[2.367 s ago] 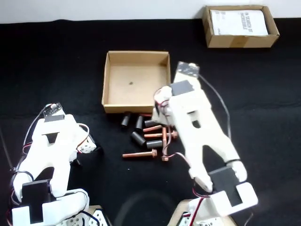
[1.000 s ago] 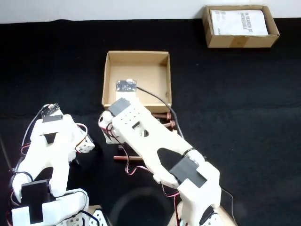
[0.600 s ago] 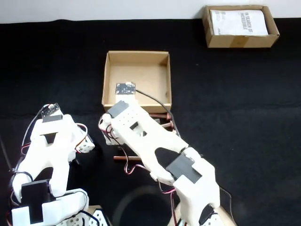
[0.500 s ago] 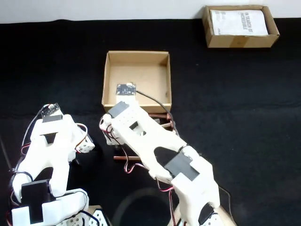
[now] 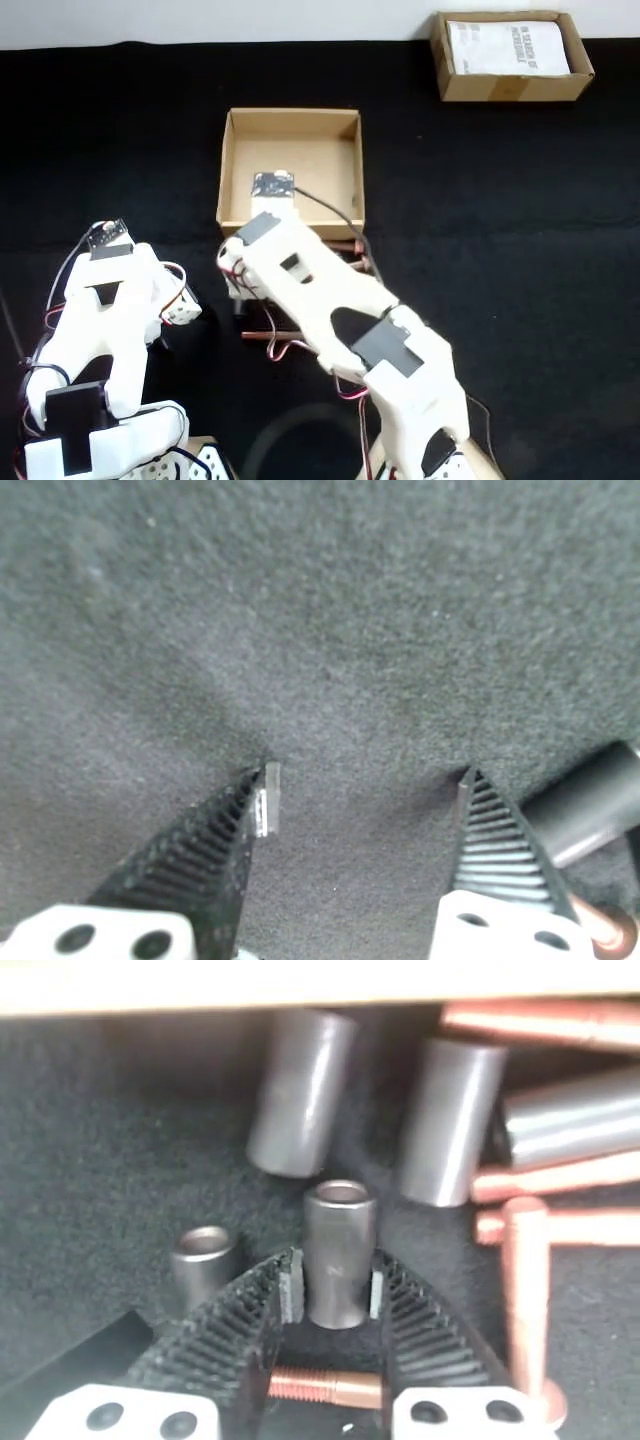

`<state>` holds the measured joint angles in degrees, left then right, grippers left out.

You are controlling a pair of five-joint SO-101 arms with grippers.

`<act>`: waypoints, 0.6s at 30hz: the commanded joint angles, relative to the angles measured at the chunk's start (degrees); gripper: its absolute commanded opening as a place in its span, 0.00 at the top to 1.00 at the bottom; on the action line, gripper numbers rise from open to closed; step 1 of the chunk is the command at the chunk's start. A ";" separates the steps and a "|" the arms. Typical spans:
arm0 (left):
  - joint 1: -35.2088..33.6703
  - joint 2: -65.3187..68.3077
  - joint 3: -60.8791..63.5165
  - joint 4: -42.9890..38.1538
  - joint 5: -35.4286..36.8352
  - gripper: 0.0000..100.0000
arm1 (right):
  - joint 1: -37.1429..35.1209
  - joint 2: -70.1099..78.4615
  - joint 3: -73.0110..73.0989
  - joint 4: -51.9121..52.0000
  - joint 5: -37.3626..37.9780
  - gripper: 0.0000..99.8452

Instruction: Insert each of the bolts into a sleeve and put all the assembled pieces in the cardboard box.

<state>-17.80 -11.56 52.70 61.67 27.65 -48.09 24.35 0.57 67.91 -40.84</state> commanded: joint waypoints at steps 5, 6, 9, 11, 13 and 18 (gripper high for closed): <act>-1.01 -0.22 -0.22 -0.88 0.26 0.71 | 3.38 -0.31 -0.22 0.04 0.79 0.90; -1.01 -0.22 -0.22 -0.88 0.26 0.71 | 3.56 -0.31 -0.31 0.04 0.88 0.90; -1.01 -0.22 -0.22 -0.88 0.26 0.71 | 3.56 -0.31 -0.57 0.04 6.07 0.99; -1.01 -0.22 -0.22 -0.88 0.26 0.71 | 3.56 -0.57 -0.57 0.13 8.00 0.99; -1.01 -0.22 -0.22 -0.88 0.26 0.71 | 3.65 -0.57 -0.57 0.22 8.35 0.99; -1.01 -0.22 -0.22 -0.88 0.26 0.71 | 3.65 -0.84 -1.10 3.21 8.53 0.99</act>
<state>-17.80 -11.56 52.70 61.67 27.65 -45.54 24.35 0.48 69.41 -33.01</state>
